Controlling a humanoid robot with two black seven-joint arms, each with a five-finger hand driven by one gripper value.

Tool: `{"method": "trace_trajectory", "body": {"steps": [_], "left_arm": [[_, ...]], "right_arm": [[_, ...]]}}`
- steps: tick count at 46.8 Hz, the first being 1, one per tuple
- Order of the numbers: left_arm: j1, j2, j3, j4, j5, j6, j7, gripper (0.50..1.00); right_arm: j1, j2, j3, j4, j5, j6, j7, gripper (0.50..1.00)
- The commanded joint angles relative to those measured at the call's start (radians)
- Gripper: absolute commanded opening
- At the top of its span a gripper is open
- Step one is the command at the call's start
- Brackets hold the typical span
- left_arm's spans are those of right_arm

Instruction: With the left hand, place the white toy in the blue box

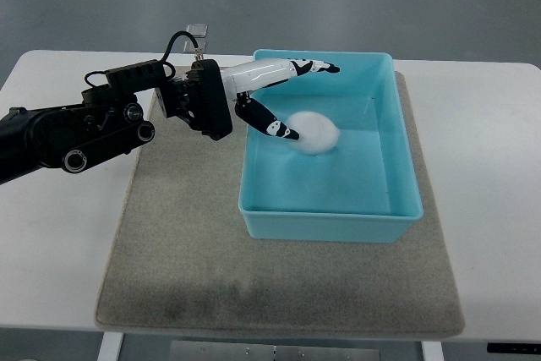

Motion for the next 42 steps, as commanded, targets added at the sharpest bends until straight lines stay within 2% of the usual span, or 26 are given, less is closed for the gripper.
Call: {"method": "trace_trajectory", "body": {"steps": [1,17,31,38,42], "left_arm": [[0.000,0.000,0.000,0.002,0.000,-0.001,0.000,0.992],[-0.001,0.003,-0.047,0.014,-0.067,0.001,0.003,0.994],[-0.003,0.021,-0.092,0.069,-0.605,-0.001,0.005,0.994],[-0.001,0.032,-0.148,0.120,-0.833,-0.045,0.005,0.994],[0.002,0.038,-0.185,0.167,-0.949,-0.108,0.005,0.996]], "right_arm": [[0.000,0.000,0.000,0.000,0.000,0.000,0.000,0.936],[0.000,0.000,0.000,0.000,0.000,0.000,0.000,0.936],[0.000,0.000,0.000,0.000,0.000,0.000,0.000,0.936],[0.000,0.000,0.000,0.000,0.000,0.000,0.000,0.936],[0.000,0.000,0.000,0.000,0.000,0.000,0.000,0.936]]}}
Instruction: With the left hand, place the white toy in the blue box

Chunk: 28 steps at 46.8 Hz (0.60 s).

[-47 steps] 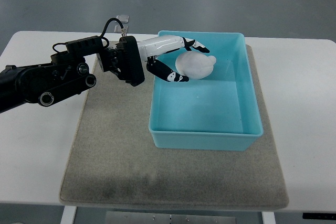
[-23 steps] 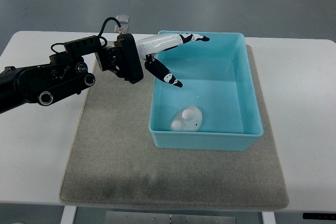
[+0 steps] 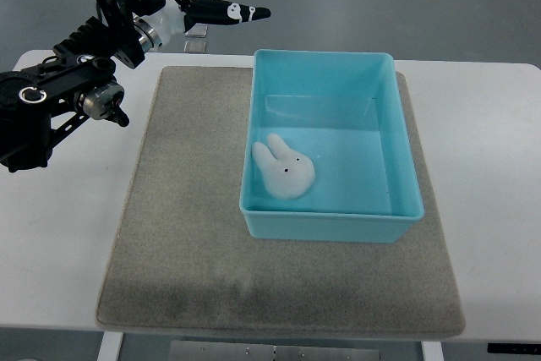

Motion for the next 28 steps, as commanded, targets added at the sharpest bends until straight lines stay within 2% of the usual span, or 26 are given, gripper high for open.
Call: {"method": "trace_trajectory", "body": {"steps": [1,7,10,16,22,28], "left_arm": [[0.004,0.003,-0.036,0.049,-0.111,-0.062,0.000,0.994],[0.002,0.003,-0.062,0.118,-0.228,-0.163,0.003,0.994],[0.004,0.003,-0.064,0.150,-0.237,-0.190,0.003,0.994],[0.004,0.003,-0.065,0.218,-0.272,-0.197,0.004,0.994],[0.016,0.002,-0.068,0.276,-0.451,-0.199,0.009,0.994],[0.018,0.003,-0.068,0.311,-0.632,-0.196,0.057,0.994]], "right_arm": [[0.000,0.000,0.000,0.000,0.000,0.000,0.000,0.936],[0.000,0.000,0.000,0.000,0.000,0.000,0.000,0.936],[0.000,0.000,0.000,0.000,0.000,0.000,0.000,0.936],[0.000,0.000,0.000,0.000,0.000,0.000,0.000,0.936],[0.000,0.000,0.000,0.000,0.000,0.000,0.000,0.936],[0.000,0.000,0.000,0.000,0.000,0.000,0.000,0.936]]}}
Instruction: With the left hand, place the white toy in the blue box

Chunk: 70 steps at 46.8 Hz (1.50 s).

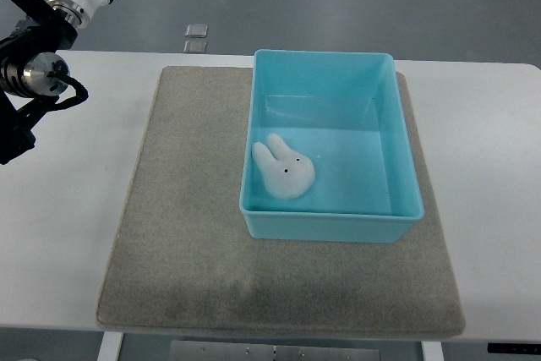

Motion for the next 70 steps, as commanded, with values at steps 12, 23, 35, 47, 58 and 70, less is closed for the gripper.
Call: {"method": "trace_trajectory", "body": {"steps": [12,23,35,47,58,70], "left_arm": [[0.039,-0.008,-0.001,0.032,-0.295,0.015,0.057,0.994],[0.065,-0.011,0.000,0.012,-0.404,0.024,0.100,0.996],[0.096,-0.011,-0.004,-0.042,-0.408,0.015,0.108,0.996],[0.117,-0.013,-0.038,-0.065,-0.404,0.016,0.106,0.996],[0.140,-0.016,-0.039,-0.066,-0.401,0.013,0.106,0.994],[0.155,-0.014,-0.039,-0.103,-0.391,0.013,0.104,0.994]], "right_arm": [[0.000,0.000,0.000,0.000,0.000,0.000,0.000,0.936],[0.000,0.000,0.000,0.000,0.000,0.000,0.000,0.936],[0.000,0.000,0.000,0.000,0.000,0.000,0.000,0.936],[0.000,0.000,0.000,0.000,0.000,0.000,0.000,0.936],[0.000,0.000,0.000,0.000,0.001,0.000,0.000,0.936],[0.000,0.000,0.000,0.000,0.000,0.000,0.000,0.936]]}}
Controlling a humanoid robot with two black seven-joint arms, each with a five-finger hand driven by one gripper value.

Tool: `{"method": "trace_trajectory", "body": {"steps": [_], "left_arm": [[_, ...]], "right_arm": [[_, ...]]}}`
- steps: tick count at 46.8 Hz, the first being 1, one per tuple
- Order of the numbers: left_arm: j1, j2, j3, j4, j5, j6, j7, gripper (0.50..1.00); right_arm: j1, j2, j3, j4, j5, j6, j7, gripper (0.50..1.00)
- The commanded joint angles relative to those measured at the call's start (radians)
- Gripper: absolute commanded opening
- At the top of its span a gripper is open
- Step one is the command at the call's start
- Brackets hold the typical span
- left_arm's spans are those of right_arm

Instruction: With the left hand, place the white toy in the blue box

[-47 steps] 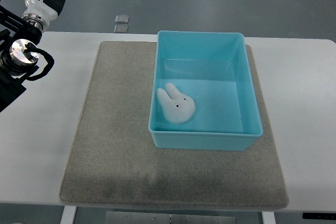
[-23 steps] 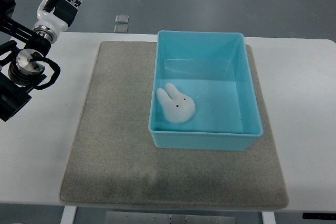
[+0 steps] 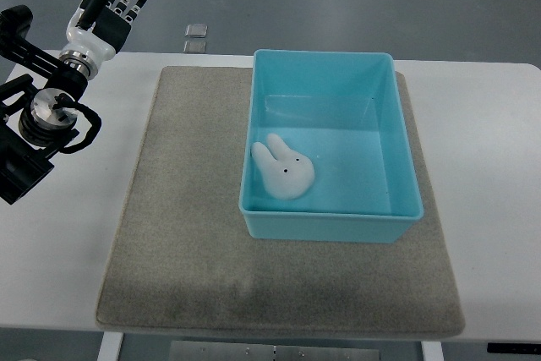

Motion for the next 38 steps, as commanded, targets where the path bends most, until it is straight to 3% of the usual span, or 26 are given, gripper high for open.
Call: {"method": "trace_trajectory", "body": {"steps": [1,38], "left_arm": [[0.005,0.001,0.000,-0.010,0.000,0.002,0.000,0.994],[0.006,0.004,-0.028,-0.016,0.002,-0.001,0.000,0.994]], "right_arm": [[0.000,0.000,0.000,0.000,0.000,0.000,0.000,0.936],[0.000,0.000,-0.003,0.002,-0.008,0.000,-0.003,0.936]]}}
